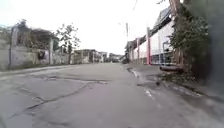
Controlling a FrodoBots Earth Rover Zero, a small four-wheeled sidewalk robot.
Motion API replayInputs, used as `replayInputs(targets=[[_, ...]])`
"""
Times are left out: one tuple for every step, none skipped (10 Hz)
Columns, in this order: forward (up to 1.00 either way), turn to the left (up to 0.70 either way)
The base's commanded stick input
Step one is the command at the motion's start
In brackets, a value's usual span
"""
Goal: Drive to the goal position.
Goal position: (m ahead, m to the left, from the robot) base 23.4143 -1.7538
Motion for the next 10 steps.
replayInputs(targets=[[1.00,-0.40],[1.00,-0.40],[1.00,-0.04],[1.00,0.08],[1.00,0.04],[1.00,0.06],[1.00,0.02],[1.00,0.00],[1.00,0.00],[1.00,0.00]])
